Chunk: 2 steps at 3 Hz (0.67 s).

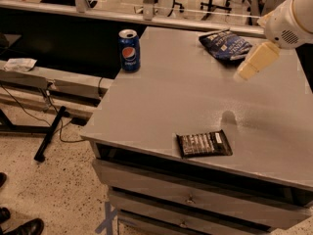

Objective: Move blue chip bag near rxbar chocolate

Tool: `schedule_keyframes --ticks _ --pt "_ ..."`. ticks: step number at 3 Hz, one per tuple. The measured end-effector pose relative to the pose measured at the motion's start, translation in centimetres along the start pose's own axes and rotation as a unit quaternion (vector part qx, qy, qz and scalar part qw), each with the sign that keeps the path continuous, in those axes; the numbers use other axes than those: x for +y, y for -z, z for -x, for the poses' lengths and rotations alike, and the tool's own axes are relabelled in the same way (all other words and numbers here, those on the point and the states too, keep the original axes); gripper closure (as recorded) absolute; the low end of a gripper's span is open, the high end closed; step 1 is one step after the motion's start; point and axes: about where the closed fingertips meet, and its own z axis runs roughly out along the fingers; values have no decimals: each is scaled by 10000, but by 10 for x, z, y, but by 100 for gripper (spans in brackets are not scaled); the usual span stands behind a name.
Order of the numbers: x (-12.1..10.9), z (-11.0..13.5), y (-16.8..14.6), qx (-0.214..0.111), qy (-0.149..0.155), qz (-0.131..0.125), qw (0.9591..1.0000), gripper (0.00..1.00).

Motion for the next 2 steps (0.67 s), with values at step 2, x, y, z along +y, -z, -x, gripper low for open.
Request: schedule_keyframes --ticks 2 --pt "-75 -2 -80 -652 -1046 -386 9916 0"
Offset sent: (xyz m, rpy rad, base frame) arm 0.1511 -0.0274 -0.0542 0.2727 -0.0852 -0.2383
